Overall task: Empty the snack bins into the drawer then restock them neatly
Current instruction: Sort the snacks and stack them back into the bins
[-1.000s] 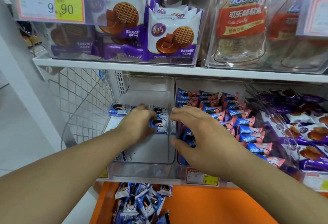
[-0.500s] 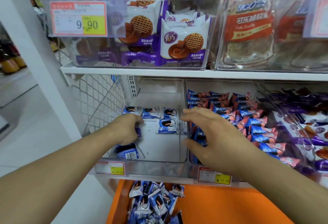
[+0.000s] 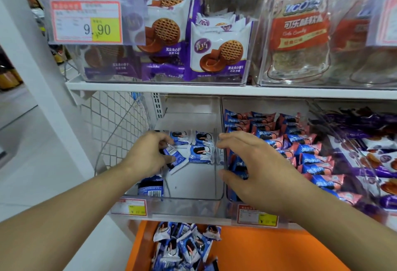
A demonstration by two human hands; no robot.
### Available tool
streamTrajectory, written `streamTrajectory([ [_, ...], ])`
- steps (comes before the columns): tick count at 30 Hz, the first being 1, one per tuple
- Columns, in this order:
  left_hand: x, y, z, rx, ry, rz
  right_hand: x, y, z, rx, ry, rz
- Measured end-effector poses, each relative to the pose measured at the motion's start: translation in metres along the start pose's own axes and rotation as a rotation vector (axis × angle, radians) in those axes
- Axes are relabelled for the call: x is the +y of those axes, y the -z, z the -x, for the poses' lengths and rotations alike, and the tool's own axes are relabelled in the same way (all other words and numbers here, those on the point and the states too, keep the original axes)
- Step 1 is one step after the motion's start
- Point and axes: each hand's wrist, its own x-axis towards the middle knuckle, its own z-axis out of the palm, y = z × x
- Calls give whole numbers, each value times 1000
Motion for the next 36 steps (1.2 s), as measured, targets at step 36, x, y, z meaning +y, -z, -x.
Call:
streamTrajectory([
  [36, 5, 6, -3, -9, 38, -290, -2, 0, 0, -4, -5, -11],
])
